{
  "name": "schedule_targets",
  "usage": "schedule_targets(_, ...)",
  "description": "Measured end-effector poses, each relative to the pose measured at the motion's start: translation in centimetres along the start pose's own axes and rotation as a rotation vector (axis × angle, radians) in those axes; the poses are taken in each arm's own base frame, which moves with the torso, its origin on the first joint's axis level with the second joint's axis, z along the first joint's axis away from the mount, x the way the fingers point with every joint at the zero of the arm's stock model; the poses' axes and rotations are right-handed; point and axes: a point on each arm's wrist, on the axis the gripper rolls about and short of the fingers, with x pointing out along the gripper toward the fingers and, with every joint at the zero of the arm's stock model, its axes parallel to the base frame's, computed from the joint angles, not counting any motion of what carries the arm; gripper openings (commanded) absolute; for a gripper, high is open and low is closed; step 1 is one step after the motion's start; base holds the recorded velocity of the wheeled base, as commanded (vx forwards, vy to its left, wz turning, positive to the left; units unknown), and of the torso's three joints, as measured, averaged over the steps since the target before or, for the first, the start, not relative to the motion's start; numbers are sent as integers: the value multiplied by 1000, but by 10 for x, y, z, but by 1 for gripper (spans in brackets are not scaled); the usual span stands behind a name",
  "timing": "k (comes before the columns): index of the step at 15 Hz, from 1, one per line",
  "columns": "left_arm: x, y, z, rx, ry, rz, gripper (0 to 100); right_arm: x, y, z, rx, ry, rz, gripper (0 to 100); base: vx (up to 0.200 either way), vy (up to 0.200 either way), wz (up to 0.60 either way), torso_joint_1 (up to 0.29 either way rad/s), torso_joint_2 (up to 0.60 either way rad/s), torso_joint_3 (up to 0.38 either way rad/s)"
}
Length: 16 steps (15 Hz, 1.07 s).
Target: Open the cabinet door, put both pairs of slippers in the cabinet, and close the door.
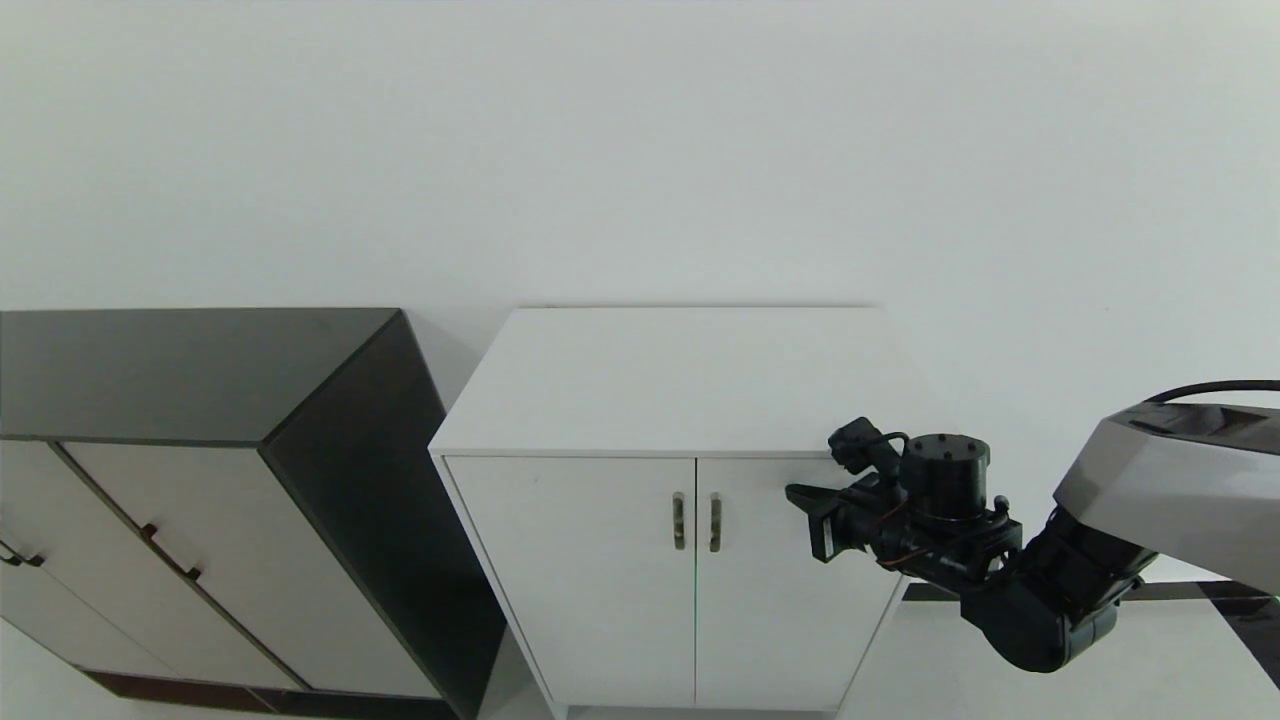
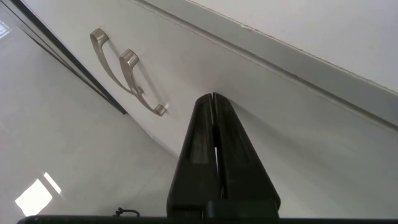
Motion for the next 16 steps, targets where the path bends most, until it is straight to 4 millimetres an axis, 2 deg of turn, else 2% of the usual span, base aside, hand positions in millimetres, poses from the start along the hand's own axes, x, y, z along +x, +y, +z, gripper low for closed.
schedule_targets(16, 0, 0, 0, 0, 0, 1, 0, -3, -1, -1, 1, 5, -3, 0, 0, 0, 0, 0, 0, 0)
